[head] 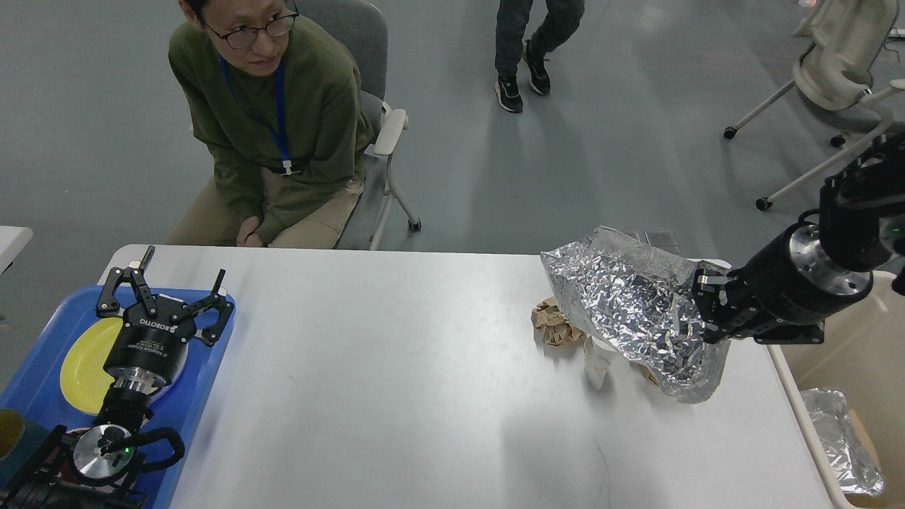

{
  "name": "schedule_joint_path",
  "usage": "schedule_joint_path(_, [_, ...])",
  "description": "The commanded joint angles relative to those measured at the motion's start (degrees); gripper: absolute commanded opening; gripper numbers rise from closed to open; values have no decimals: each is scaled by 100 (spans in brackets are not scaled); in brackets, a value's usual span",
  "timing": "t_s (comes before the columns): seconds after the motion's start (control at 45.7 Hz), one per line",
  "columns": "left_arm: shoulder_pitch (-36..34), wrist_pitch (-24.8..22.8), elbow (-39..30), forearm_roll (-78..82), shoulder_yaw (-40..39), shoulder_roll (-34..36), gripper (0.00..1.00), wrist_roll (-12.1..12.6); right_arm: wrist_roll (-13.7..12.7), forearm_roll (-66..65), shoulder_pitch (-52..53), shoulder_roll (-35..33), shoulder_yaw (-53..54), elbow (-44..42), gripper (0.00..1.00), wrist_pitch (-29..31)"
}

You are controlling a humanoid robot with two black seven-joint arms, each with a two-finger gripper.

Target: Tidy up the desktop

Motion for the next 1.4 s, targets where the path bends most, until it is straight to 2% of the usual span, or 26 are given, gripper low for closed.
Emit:
schedule_joint_path(0.0, [0,7,1,0,0,-8,96,0,-5,-32,-24,-188,-207,-83,0,-60])
schedule_joint_path(0.285, [0,7,1,0,0,1,96,0,-32,-251,-990,-1374,-682,-1462,0,-8])
schedule_joint_path(0.416, [0,7,1,0,0,1,96,0,-50,-374,-1947,-2077,-532,-2630,0,-8])
schedule_joint_path(0.591, [0,-1,1,0,0,1,96,0,-58,-366,-3423,-2605,117,-4116,0,-34])
schedule_joint_path(0.745, [0,7,1,0,0,-8,96,0,-76,-339,-5022,-2799,1075,-5390,0,-131])
schedule_joint_path(0.92, [0,7,1,0,0,-8,96,0,-93,-295,-6781,-2615,2253,-6770,0,-499])
schedule_joint_path(1.182, [-9,7,1,0,-9,-8,96,0,-146,-234,-8776,-1552,3281,-8520,0,-1238])
schedule_joint_path(1.38, [-9,7,1,0,0,1,96,0,-401,-234,-9709,-883,3774,-9294,0,-2011])
